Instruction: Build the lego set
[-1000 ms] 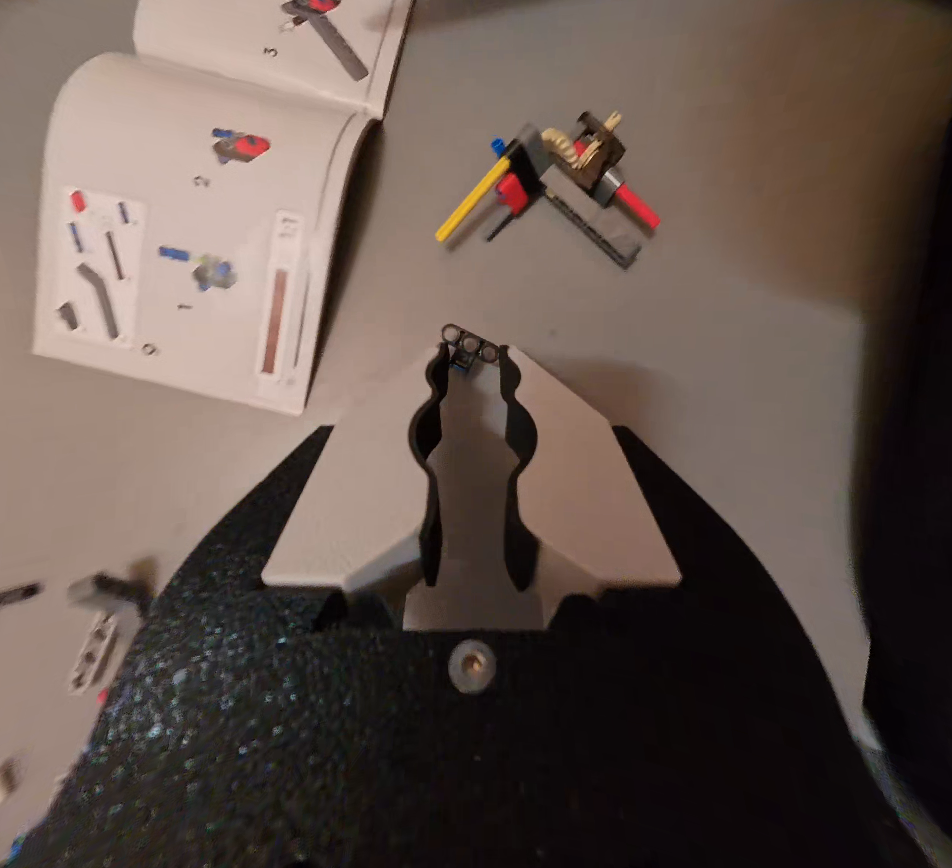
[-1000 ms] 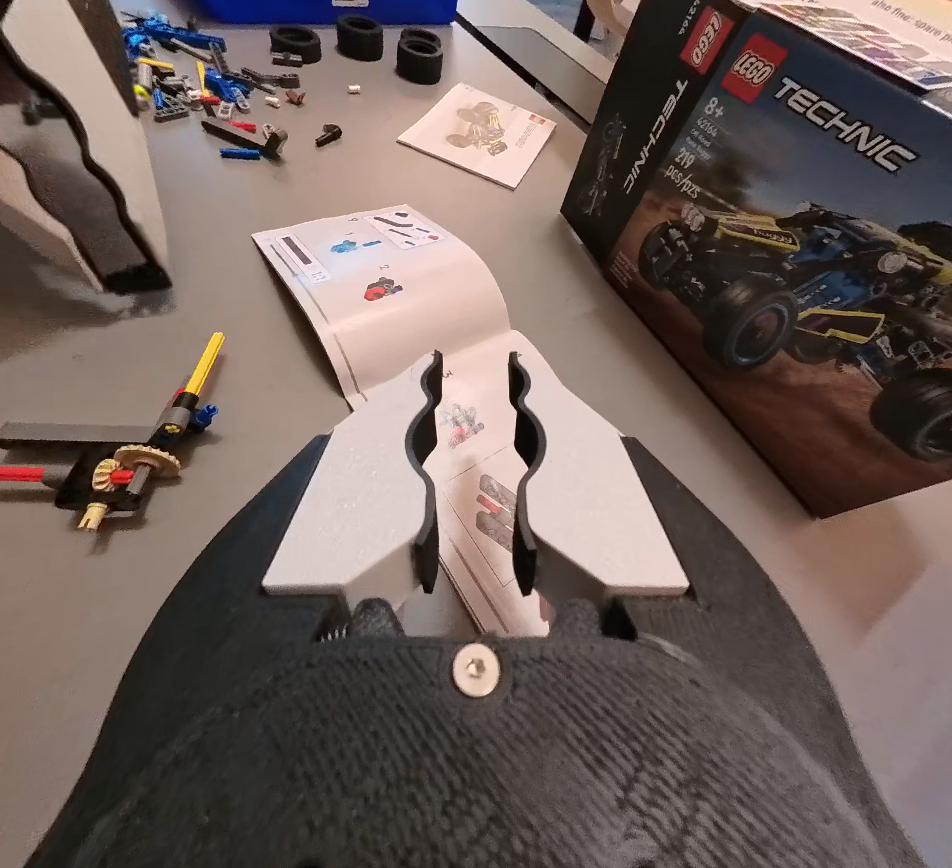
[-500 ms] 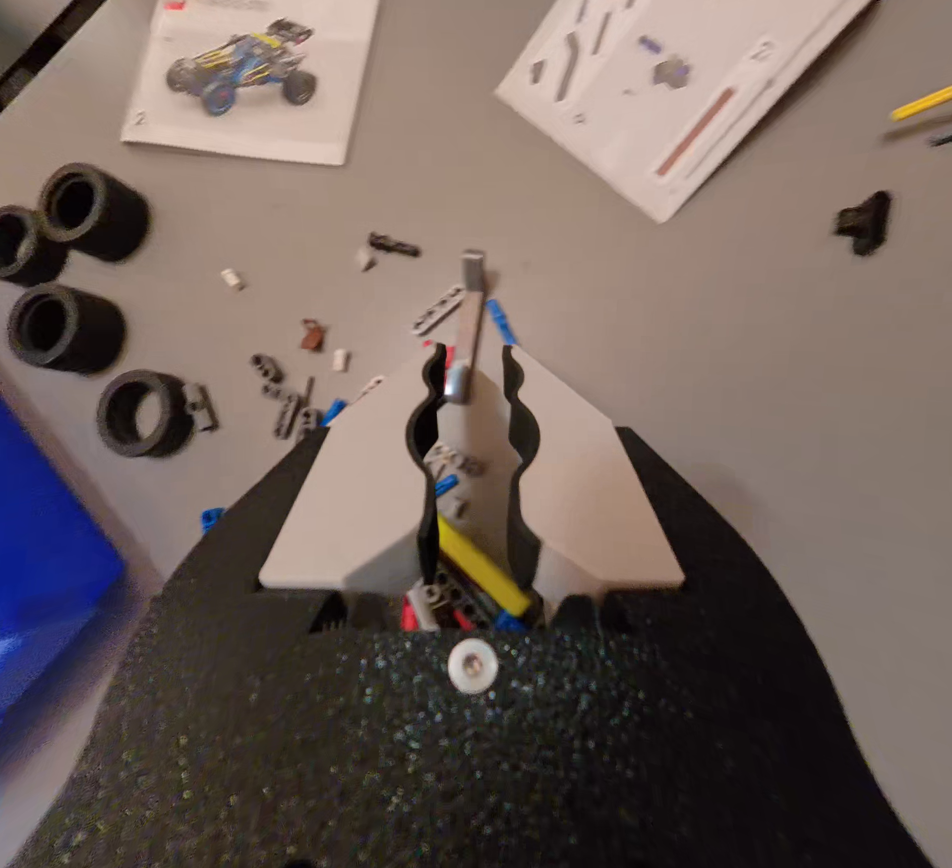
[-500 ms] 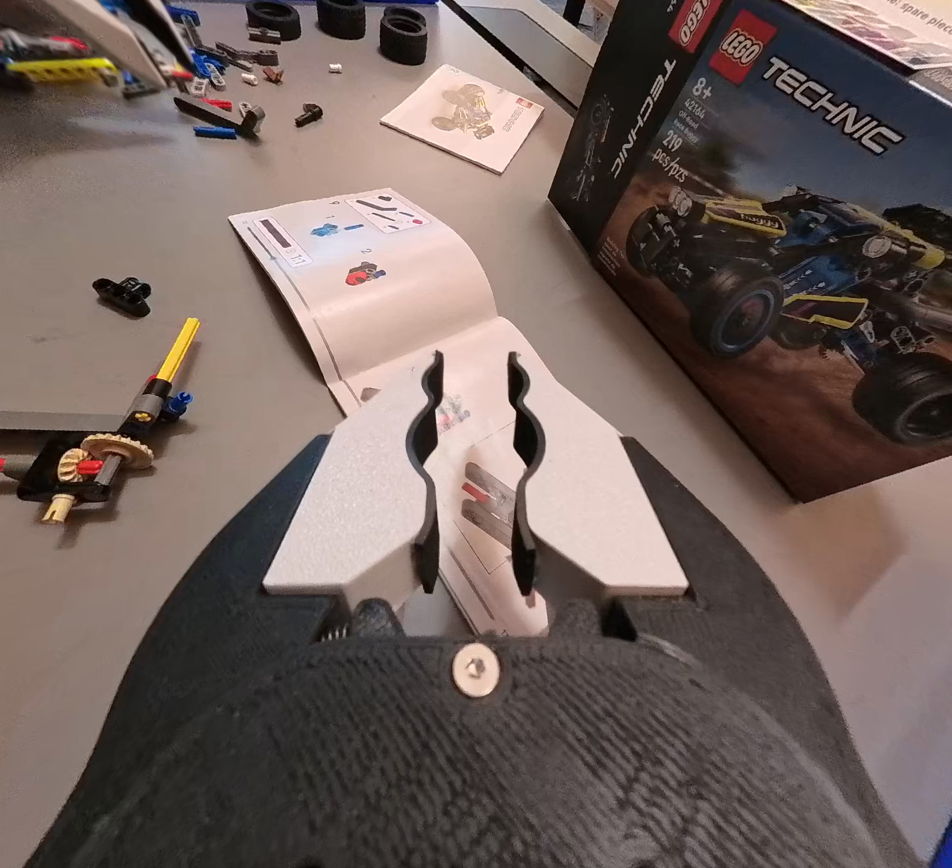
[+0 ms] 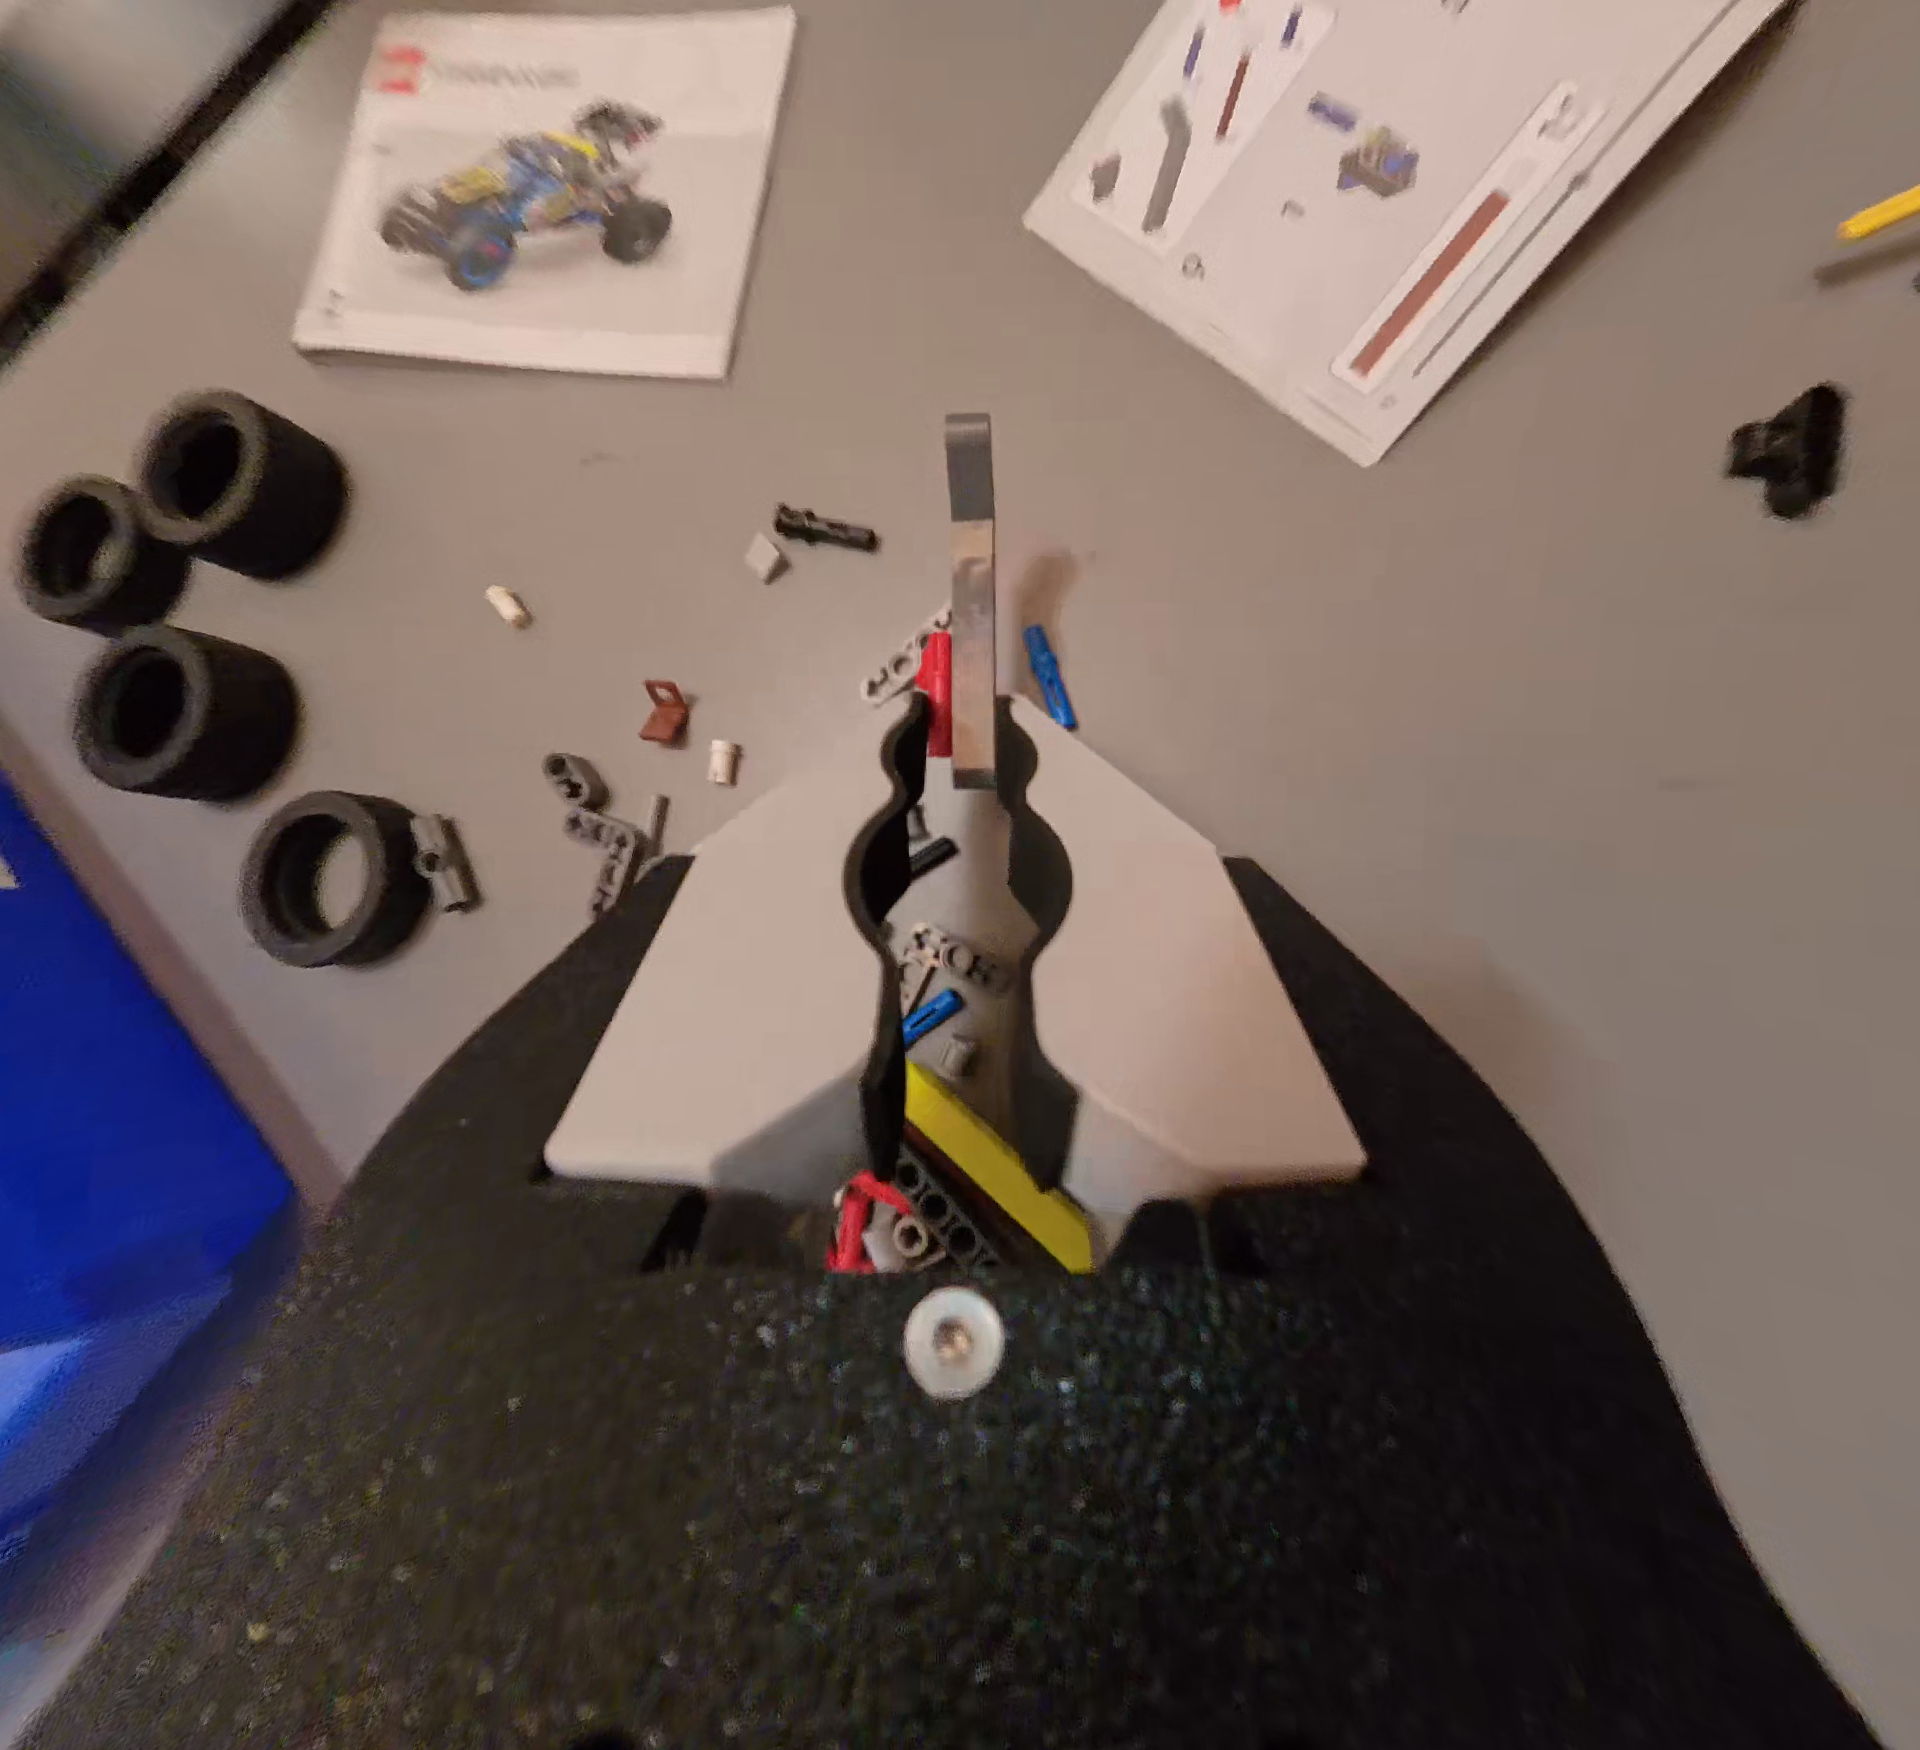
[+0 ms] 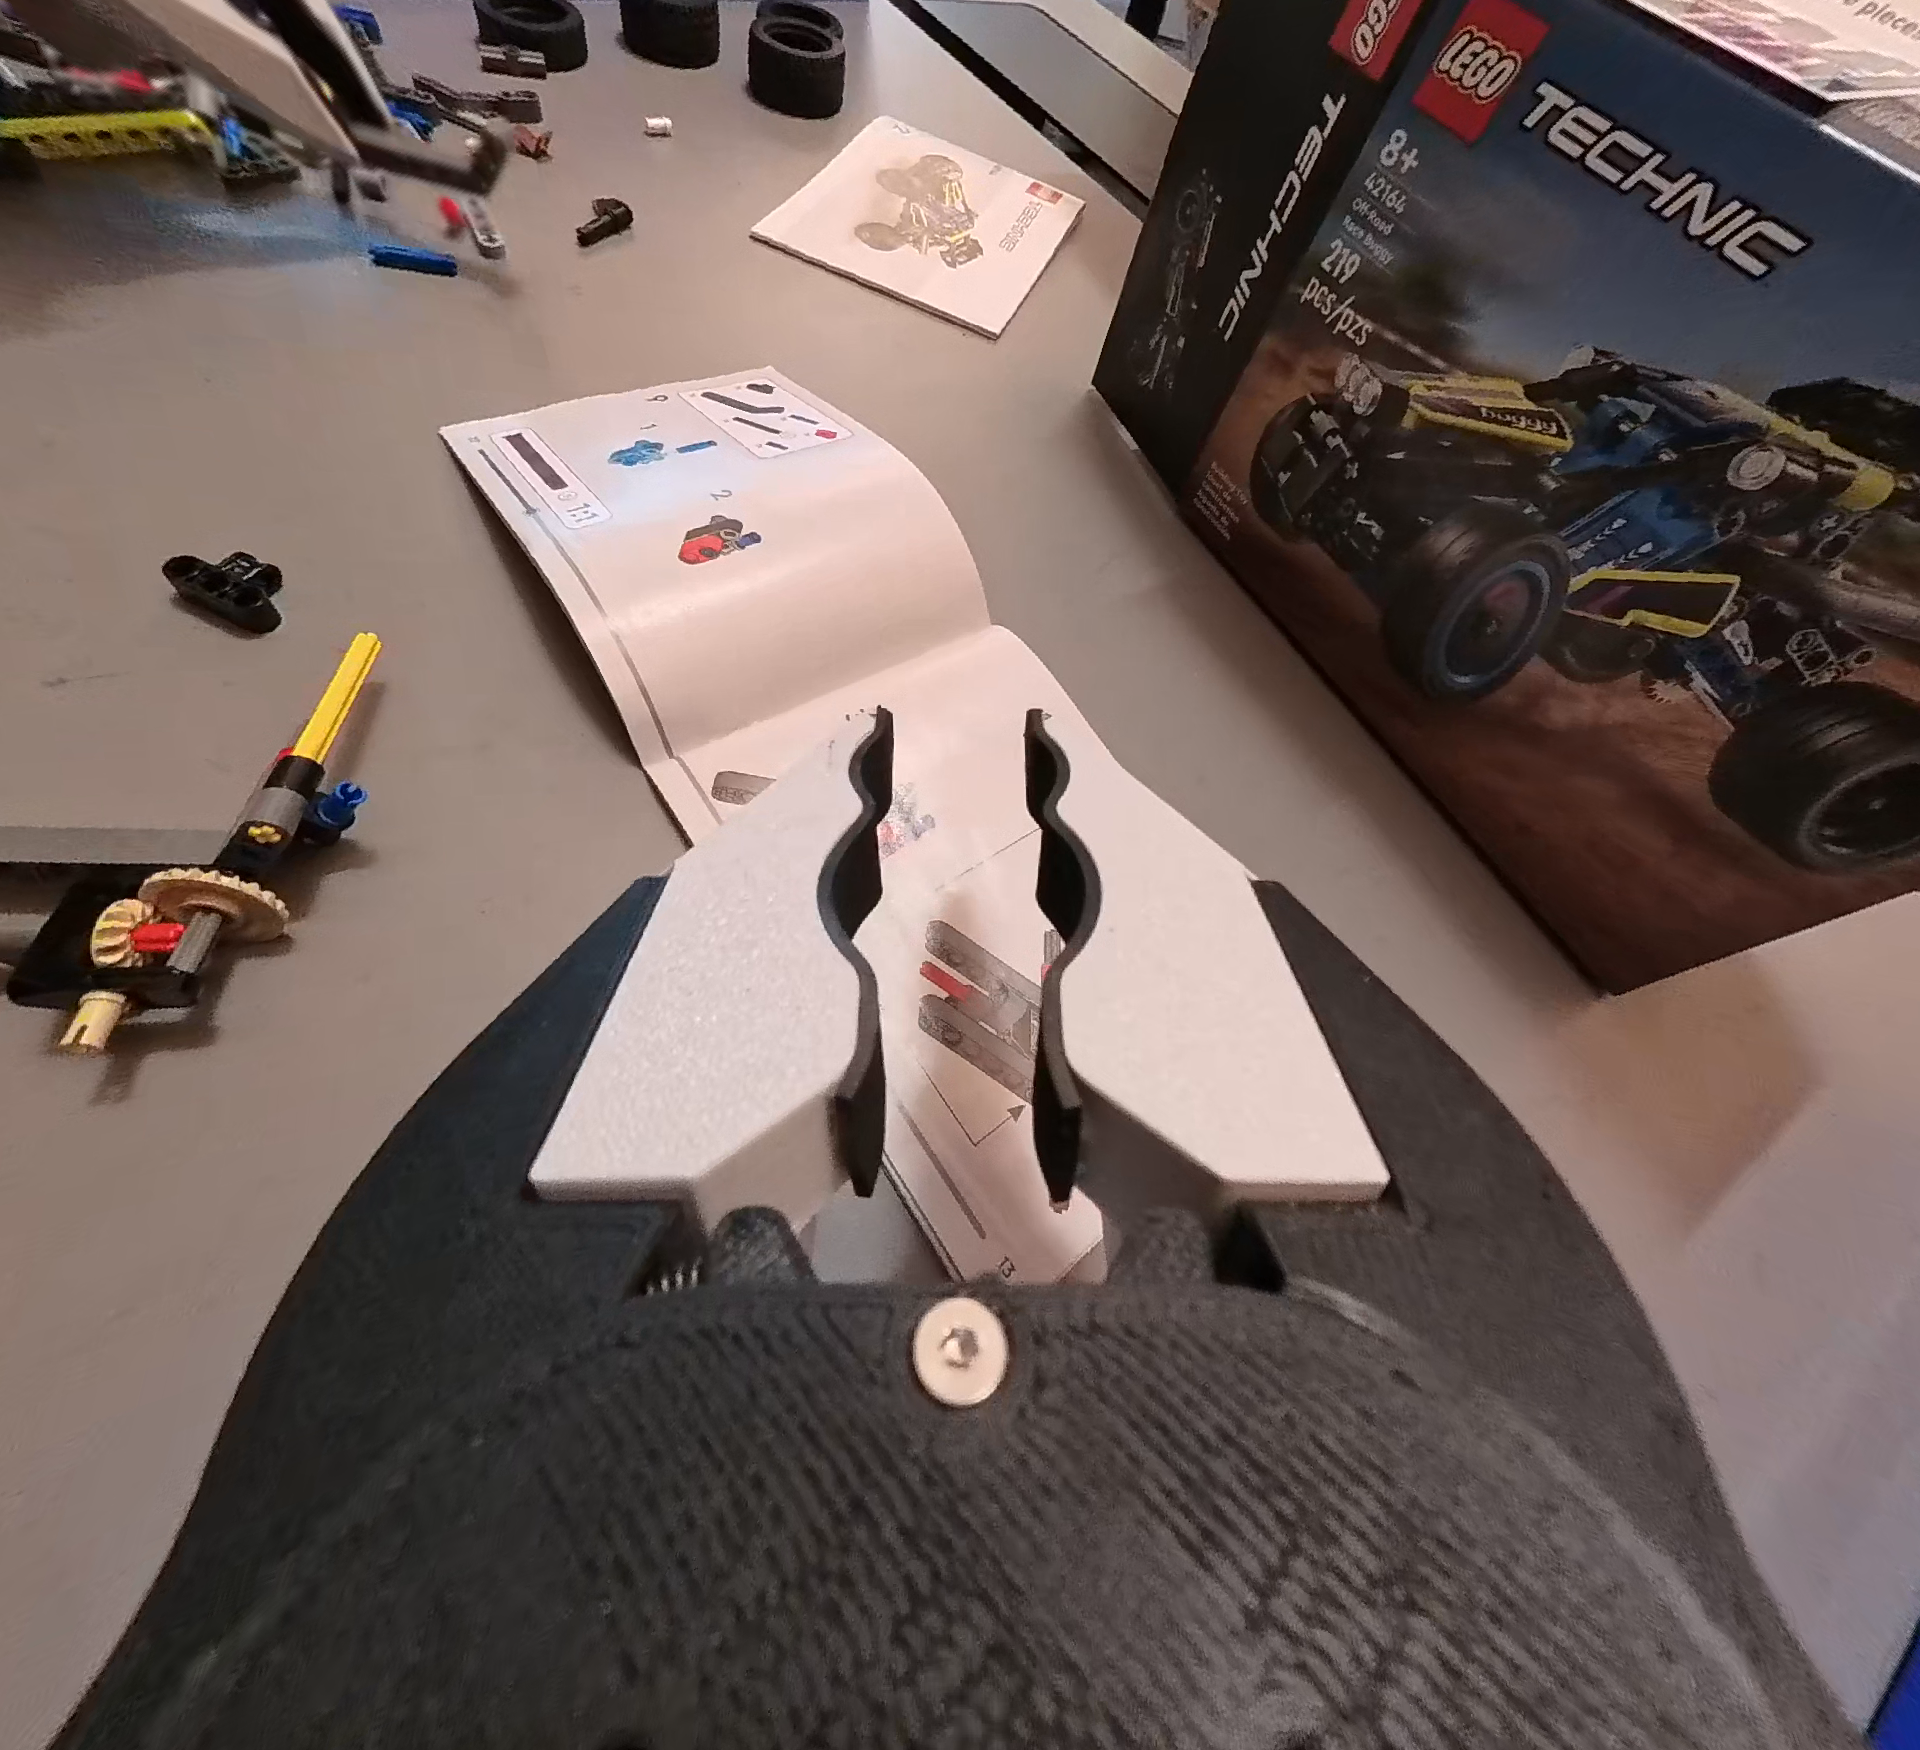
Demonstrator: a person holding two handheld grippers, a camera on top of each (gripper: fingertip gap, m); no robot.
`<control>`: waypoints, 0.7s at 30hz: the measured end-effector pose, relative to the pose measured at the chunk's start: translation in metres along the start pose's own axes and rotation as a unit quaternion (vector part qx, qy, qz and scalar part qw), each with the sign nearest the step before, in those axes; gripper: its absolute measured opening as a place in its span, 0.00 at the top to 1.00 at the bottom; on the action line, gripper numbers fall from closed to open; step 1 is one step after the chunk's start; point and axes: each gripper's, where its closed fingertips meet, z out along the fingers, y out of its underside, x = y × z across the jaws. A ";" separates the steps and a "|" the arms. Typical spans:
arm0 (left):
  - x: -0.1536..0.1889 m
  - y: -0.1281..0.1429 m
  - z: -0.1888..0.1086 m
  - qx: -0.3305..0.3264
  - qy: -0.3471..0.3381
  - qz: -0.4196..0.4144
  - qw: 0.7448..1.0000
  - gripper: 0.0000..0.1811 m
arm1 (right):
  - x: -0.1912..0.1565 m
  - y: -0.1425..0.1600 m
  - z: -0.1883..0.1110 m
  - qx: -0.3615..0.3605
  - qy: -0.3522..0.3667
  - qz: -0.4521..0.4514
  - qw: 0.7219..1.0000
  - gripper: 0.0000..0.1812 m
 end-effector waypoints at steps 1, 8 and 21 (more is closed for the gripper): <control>0.000 -0.007 -0.007 0.015 -0.003 0.003 1.000 0.95 | 0.000 0.000 0.000 0.000 0.001 -0.001 1.000 0.87; 0.123 -0.020 -0.027 0.046 0.188 0.051 0.980 0.95 | -0.001 0.003 0.002 -0.008 -0.001 -0.005 1.000 0.87; 0.079 -0.024 -0.005 0.059 0.083 -0.034 0.994 0.89 | 0.001 0.005 0.002 -0.010 0.002 -0.006 1.000 0.87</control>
